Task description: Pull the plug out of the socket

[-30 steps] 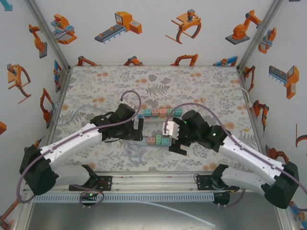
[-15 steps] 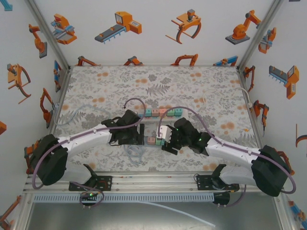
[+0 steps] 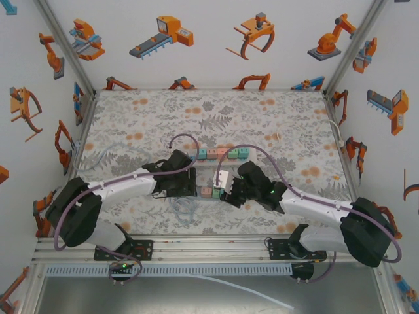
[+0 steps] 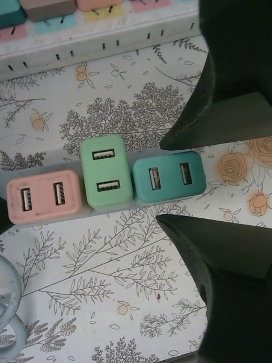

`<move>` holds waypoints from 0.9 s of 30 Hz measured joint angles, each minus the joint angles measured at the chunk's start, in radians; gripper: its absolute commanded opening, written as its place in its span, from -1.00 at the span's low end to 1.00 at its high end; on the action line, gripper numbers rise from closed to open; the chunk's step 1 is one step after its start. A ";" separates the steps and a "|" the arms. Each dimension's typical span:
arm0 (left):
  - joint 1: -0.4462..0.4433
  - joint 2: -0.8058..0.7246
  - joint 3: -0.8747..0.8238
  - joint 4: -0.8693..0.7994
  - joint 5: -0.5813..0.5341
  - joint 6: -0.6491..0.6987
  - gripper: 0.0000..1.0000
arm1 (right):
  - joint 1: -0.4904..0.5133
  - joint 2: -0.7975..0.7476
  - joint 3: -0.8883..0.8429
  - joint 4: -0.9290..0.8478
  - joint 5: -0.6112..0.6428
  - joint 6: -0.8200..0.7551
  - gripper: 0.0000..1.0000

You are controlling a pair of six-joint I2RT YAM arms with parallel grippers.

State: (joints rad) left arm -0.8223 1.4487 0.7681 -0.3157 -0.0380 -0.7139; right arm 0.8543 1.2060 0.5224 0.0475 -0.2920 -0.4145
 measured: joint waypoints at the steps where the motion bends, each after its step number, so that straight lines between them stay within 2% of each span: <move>1: 0.000 0.003 0.000 0.005 0.007 -0.004 0.16 | 0.000 0.008 0.000 0.003 -0.004 0.000 -0.13; 10: 0.007 0.013 0.004 0.001 0.024 -0.026 0.07 | -0.002 0.054 0.025 -0.007 -0.006 -0.007 -0.48; 16: 0.010 0.047 0.046 -0.050 0.022 -0.051 0.04 | -0.002 0.062 0.036 -0.018 -0.006 -0.001 -0.56; 27: 0.006 0.075 0.055 -0.032 0.055 -0.105 0.03 | -0.009 0.046 0.016 0.010 -0.006 0.030 -0.65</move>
State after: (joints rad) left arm -0.8165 1.5238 0.8230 -0.3481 0.0166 -0.8185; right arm 0.8455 1.2522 0.5385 0.0574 -0.2985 -0.3843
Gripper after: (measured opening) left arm 0.521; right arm 0.346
